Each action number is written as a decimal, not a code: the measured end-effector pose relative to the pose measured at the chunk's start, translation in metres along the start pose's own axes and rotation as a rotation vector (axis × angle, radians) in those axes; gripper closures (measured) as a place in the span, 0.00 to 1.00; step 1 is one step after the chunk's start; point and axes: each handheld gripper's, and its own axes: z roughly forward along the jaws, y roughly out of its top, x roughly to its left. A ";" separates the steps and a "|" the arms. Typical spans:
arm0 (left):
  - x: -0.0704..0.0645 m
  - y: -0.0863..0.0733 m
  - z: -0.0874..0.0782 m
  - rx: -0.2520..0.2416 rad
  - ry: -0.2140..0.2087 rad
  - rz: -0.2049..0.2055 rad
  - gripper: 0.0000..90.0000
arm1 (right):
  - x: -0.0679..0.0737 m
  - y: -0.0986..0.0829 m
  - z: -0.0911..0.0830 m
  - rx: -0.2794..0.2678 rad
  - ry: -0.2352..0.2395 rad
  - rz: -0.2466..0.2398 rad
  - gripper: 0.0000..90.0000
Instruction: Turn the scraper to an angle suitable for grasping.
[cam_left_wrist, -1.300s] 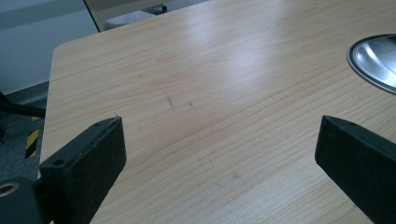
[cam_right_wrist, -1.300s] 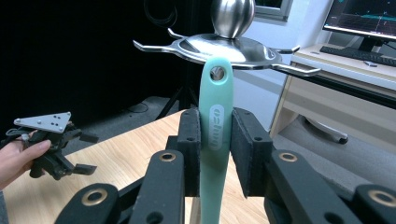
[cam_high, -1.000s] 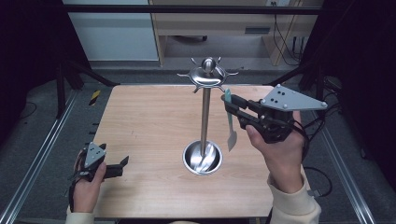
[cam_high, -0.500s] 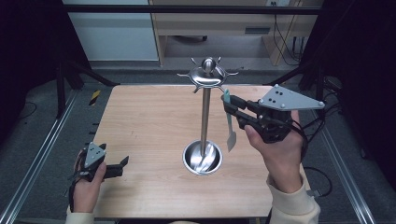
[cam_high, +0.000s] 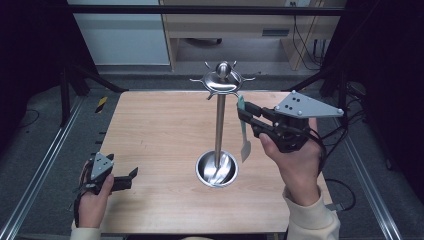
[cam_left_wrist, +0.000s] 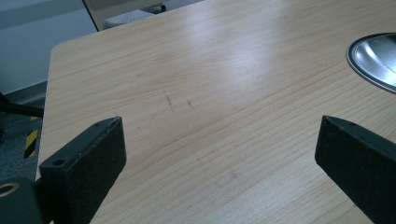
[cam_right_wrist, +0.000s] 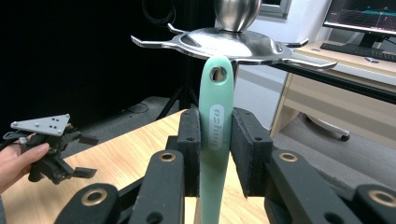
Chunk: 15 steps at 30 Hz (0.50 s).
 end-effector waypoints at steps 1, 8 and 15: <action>0.000 0.000 0.000 0.000 0.000 0.000 0.02 | 0.000 0.000 0.001 -0.001 0.000 0.002 0.82; 0.000 0.000 0.000 0.002 -0.003 0.000 0.02 | 0.000 -0.001 0.003 -0.007 -0.004 0.013 0.82; -0.001 0.000 0.001 0.004 -0.005 0.002 0.02 | 0.001 -0.003 0.006 -0.020 -0.007 0.023 0.82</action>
